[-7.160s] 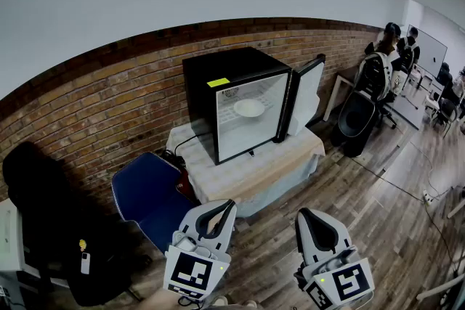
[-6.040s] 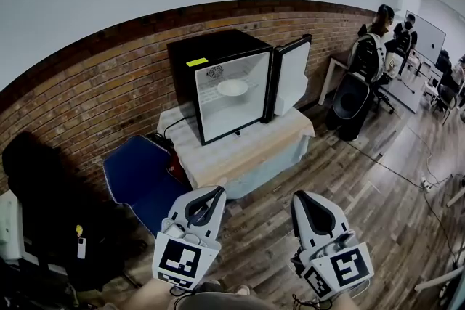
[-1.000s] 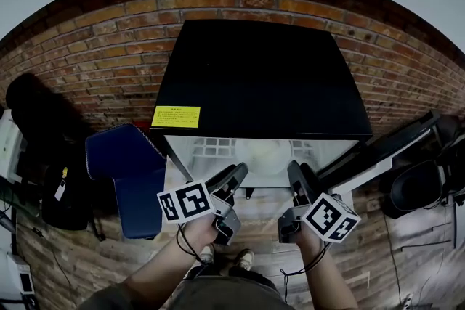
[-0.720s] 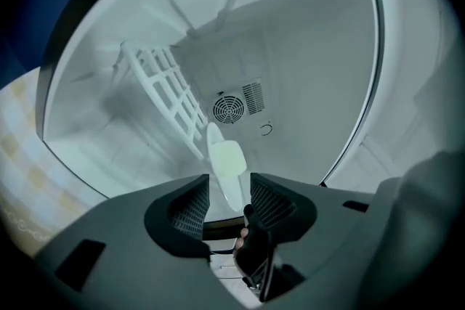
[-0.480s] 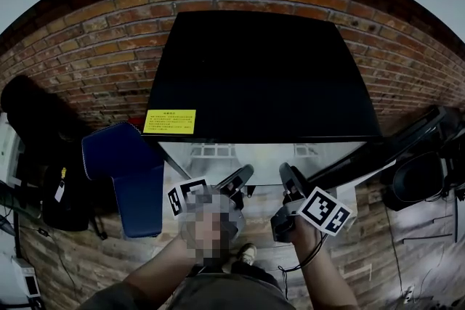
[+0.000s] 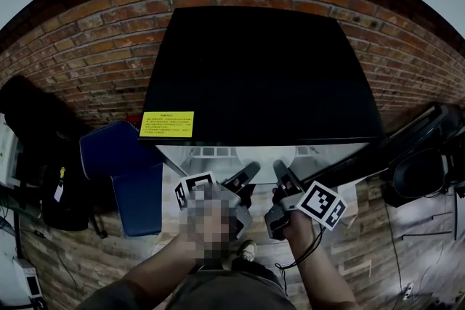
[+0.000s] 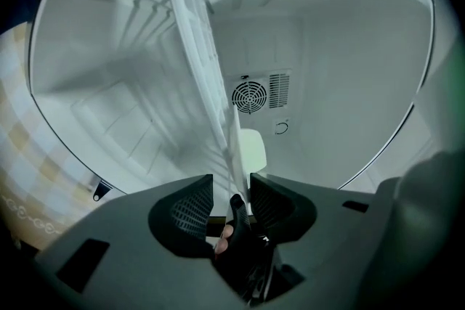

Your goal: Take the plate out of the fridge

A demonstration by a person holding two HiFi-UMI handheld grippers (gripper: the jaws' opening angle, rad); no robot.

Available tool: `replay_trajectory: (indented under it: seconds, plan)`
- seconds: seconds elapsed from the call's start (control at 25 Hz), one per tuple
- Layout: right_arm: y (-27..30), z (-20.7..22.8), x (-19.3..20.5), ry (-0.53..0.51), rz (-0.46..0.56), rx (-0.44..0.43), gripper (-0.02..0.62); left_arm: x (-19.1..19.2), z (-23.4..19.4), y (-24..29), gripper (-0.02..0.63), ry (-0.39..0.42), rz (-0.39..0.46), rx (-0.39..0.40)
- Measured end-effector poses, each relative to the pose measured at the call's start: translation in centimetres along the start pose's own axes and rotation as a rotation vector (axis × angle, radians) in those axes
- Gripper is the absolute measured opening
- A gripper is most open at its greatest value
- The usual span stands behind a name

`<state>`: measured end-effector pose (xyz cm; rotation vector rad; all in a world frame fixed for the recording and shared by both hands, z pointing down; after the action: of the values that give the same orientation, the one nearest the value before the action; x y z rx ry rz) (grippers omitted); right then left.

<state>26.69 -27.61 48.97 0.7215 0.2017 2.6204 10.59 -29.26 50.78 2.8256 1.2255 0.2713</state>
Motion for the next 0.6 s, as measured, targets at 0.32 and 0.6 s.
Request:
replay_trajectory:
  seconds: [0.32, 0.6]
  plan:
    - [0.12, -0.07, 0.22, 0.112, 0.007, -0.007, 0.063, 0.61, 0.69, 0.74, 0.078, -0.029, -0.032, 0.026]
    - [-0.43, -0.10, 0.57, 0.132, 0.007, -0.007, 0.058, 0.84, 0.87, 0.30, 0.051, -0.046, -0.036, 0.013]
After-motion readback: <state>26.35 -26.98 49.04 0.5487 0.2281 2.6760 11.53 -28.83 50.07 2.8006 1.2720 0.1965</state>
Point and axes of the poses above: the fingertips, and each gripper's own axes: y forward along the fingers, z to its right, x out of its underside, the point moved 7 cm from there along -y, backward along the fingers, and after that the axes turned 6 degrees about z, right-handed, at the moved point
